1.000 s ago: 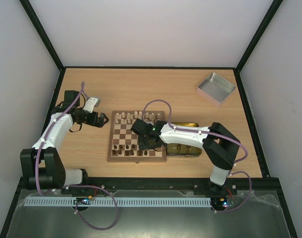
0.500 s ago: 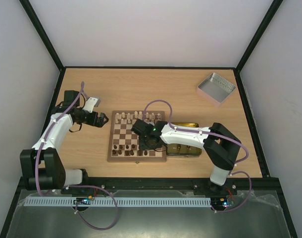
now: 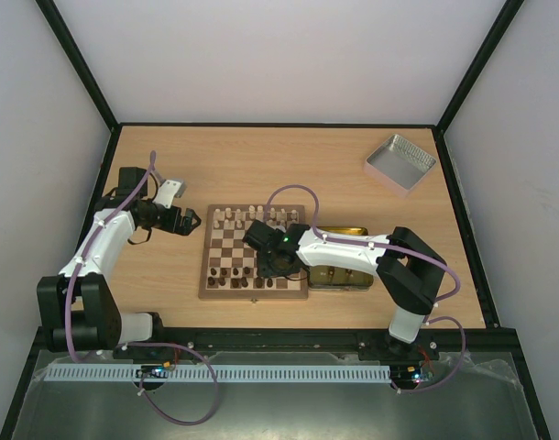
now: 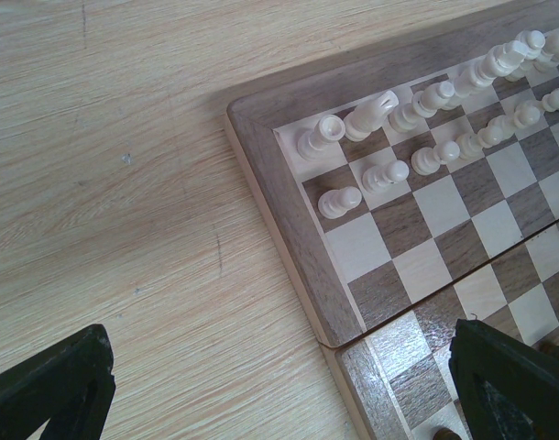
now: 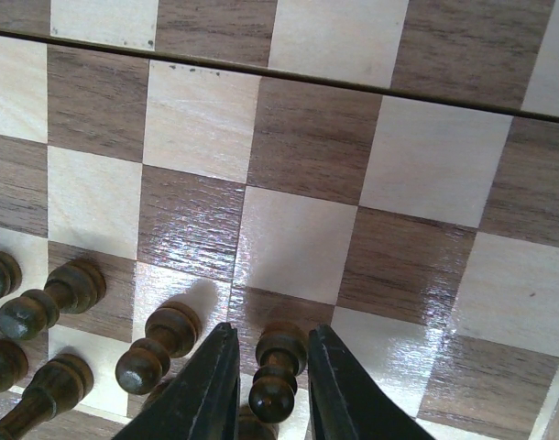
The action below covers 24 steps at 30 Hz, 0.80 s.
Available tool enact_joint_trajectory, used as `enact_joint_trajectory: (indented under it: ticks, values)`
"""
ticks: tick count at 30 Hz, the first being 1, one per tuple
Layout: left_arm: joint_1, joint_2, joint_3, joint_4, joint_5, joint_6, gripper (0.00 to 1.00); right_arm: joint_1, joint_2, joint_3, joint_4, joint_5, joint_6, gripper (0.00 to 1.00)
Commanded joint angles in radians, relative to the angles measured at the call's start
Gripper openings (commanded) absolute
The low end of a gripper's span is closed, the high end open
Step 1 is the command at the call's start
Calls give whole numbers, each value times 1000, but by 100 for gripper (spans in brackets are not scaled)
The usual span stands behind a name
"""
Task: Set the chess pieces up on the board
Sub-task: Place the chess piece on the chessboard.
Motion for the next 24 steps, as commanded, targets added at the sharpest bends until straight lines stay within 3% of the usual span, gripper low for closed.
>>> enact_joint_trajectory:
  ticks: [1,19,24]
  values:
    - [-3,-19,-11,-6,18,2,99,10,-12,11,-11,27,9,21]
    - [-2,-18,-12,-6,17,1,99,2,-60,70,-82,143,11,28]
    - [-2,-16,-12,-6,18,1,99,-64,-126,34,-117,193,3,28]
